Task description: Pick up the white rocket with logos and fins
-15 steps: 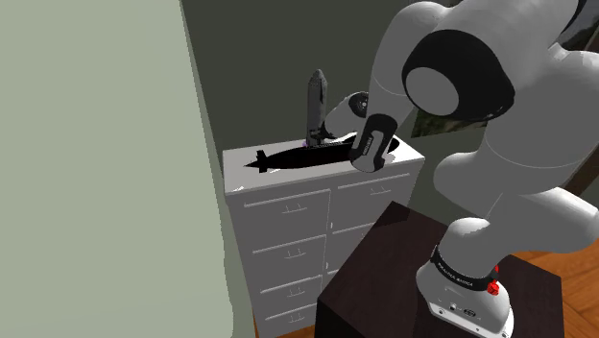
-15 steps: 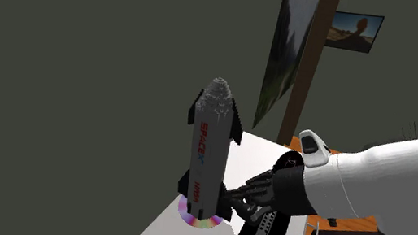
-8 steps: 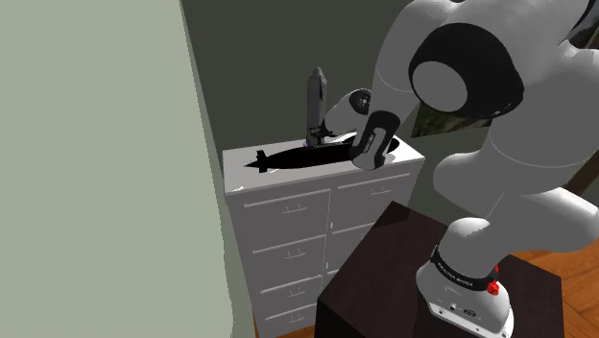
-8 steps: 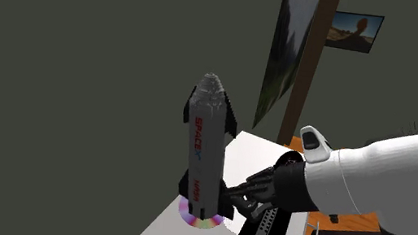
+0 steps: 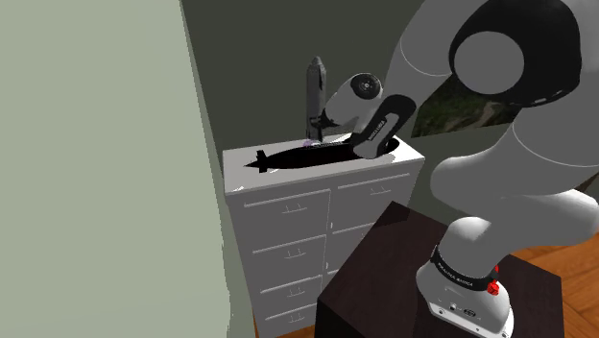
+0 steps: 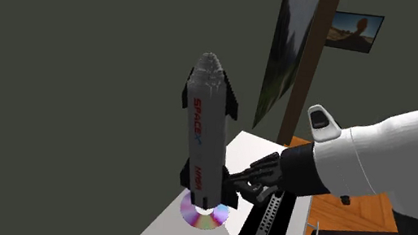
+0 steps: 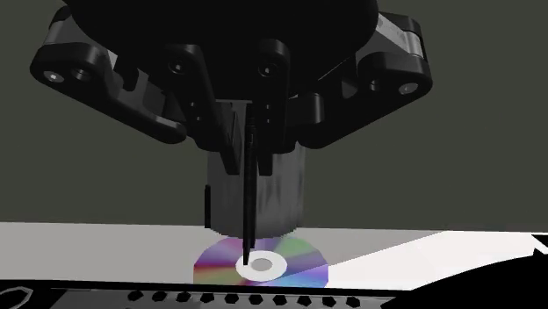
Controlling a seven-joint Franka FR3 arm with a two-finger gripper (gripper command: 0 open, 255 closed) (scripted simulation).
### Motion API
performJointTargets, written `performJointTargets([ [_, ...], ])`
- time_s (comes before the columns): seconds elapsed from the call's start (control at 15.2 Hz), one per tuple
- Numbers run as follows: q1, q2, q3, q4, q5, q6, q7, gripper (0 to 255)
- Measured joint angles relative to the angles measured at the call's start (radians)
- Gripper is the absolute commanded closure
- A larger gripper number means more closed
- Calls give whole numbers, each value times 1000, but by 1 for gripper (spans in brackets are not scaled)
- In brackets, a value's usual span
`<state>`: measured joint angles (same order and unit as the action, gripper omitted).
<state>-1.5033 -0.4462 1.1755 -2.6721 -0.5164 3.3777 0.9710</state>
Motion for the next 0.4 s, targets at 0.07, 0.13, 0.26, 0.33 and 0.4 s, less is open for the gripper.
performJointTargets([
  [0.07,37,8,-41,2,-9,-16,-4,255],
  [0.13,76,16,-84,5,-17,-33,-9,255],
  [0.26,167,27,-173,14,-28,-75,-16,255],
  [0.33,210,34,-218,17,-33,-93,-23,255],
  [0.4,234,35,-240,19,-34,-104,-25,255],
])
